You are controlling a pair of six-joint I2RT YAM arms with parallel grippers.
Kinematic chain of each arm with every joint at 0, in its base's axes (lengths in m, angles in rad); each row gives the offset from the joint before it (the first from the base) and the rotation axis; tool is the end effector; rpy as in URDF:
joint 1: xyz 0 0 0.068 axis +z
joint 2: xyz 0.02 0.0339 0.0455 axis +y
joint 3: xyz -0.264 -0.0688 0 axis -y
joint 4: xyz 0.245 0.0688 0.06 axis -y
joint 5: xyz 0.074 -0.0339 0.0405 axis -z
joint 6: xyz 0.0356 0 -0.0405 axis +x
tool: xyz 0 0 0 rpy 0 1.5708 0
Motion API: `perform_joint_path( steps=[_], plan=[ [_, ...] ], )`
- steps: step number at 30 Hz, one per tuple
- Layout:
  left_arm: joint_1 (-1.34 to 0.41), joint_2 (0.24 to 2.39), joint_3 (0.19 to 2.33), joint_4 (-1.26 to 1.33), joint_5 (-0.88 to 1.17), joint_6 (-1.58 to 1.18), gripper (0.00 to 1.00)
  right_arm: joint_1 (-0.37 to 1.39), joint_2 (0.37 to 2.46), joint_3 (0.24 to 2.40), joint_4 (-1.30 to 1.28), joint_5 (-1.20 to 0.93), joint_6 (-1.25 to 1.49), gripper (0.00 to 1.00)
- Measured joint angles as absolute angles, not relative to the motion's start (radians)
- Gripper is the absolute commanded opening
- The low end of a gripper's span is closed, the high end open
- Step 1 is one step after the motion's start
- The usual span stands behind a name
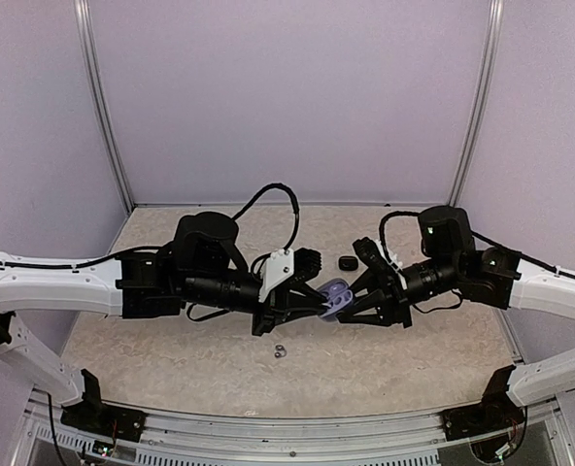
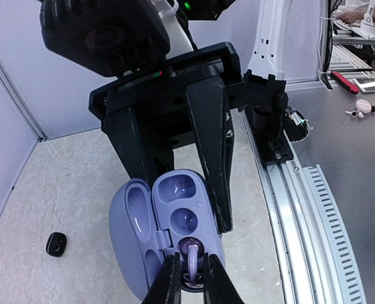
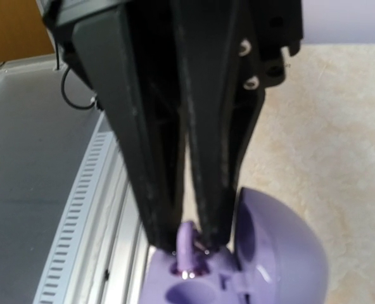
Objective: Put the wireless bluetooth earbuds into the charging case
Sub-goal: Insert the left earbud into the left side groove of the charging case, then move the right earbud to the center of the board.
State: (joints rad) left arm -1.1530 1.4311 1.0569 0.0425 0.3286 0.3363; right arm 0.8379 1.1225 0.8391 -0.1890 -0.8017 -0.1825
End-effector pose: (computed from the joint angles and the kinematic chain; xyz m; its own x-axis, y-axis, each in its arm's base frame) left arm 0.1254 -0.3109 0.3062 0.2016 0.3157 -0.9272 0.9771 0.0010 0.2128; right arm 0.1452 0.1996 0.2956 -0.1279 -0.3307 -0.9350 -0.9845 -0.0715 0.1599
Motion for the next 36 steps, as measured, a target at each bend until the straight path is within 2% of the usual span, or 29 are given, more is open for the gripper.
perform_joint_path(
  steps=[5, 13, 30, 36],
  plan=[
    [-1.164, 1.409, 1.062, 0.011, 0.287, 0.336, 0.24, 0.838, 1.121, 0.82, -0.129, -0.801, -0.168, 0.0],
    [-1.169, 1.358, 1.068, -0.001, 0.255, 0.322, 0.23, 0.838, 1.135, 0.818, -0.1, -0.793, -0.161, 0.0],
    [-1.162, 1.376, 1.068, 0.0, 0.249, 0.316, 0.13, 0.838, 1.154, 0.818, -0.1, -0.788, -0.16, 0.0],
    [-1.151, 1.402, 1.068, 0.0, 0.262, 0.314, 0.03, 0.838, 1.153, 0.818, -0.101, -0.789, -0.16, 0.0]
  ],
)
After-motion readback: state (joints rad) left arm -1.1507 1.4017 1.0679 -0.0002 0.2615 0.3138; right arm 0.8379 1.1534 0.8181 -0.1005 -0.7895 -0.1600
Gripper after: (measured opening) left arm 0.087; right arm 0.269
